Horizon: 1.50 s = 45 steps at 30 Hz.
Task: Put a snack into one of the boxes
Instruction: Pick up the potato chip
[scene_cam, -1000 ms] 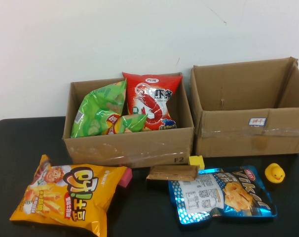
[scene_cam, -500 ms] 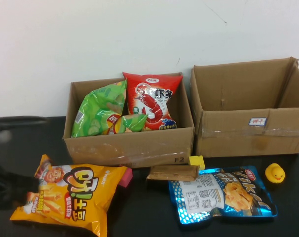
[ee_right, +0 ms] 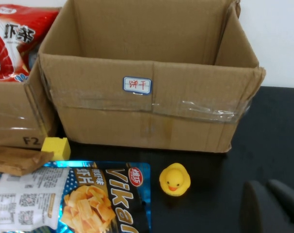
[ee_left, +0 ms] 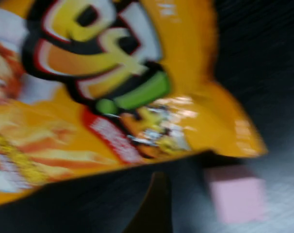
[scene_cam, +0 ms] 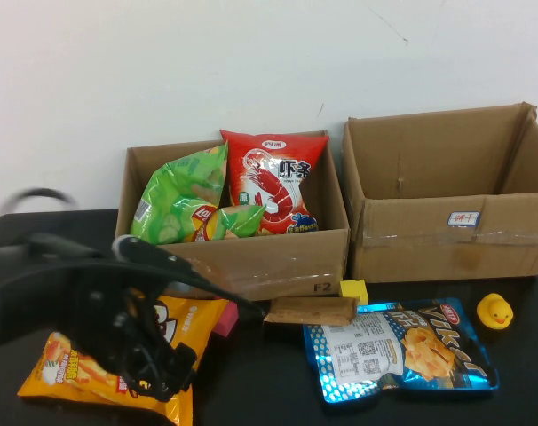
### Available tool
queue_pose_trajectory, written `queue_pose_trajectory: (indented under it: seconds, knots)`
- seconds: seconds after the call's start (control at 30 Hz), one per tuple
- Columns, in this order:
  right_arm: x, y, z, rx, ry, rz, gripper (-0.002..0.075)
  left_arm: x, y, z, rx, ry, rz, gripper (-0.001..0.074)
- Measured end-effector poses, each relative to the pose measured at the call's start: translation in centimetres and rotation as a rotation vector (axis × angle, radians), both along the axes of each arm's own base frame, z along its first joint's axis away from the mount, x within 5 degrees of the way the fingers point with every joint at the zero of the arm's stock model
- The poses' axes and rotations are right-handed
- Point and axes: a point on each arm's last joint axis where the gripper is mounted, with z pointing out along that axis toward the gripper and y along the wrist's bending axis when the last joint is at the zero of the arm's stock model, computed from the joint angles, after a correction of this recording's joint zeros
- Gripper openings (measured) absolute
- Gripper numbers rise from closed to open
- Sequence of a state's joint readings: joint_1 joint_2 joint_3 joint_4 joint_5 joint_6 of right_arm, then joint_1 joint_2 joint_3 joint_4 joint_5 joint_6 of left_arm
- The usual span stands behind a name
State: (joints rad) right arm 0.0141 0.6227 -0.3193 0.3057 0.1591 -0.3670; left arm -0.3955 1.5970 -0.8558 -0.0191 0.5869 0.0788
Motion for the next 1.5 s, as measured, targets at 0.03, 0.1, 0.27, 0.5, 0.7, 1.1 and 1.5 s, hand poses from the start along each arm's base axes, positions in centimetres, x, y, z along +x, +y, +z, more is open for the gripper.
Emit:
queue_pose_trajectory:
  seconds: [0.03,0.1,0.27,0.5,0.7,1.1,1.5]
  knots:
    - [0.0,0.0,0.0,0.005,0.0,-0.001,-0.0001,0.5,-0.3,-0.5,0.039,-0.002,-0.003,0.0678]
    - [0.0,0.0,0.0,0.009,0.0,-0.002,-0.0001,1.5,-0.7,-1.7,0.129,-0.016,0.004,0.0686]
    - [0.0,0.0,0.0,0.017,0.0,-0.004,-0.0001,4.0,-1.6,-4.1,0.244,-0.038,0.04,0.0692]
    - [0.0,0.0,0.0,0.022,0.0,-0.005,-0.0001,6.6,-2.8,-5.6,0.282,0.061,0.142,0.0692]
    - [0.0,0.0,0.0,0.024,0.0,-0.005,-0.0001,7.5,-3.6,-6.5,0.242,0.083,0.175,0.0659]
    - [0.0,0.0,0.0,0.01,-0.001,0.001,-0.0001,7.8,-3.7,-8.7,0.271,0.104,0.152,0.0375]
    - [0.0,0.0,0.0,0.002,-0.002,0.005,-0.0001,7.8,-3.5,-8.1,0.321,0.146,0.161,0.0014]
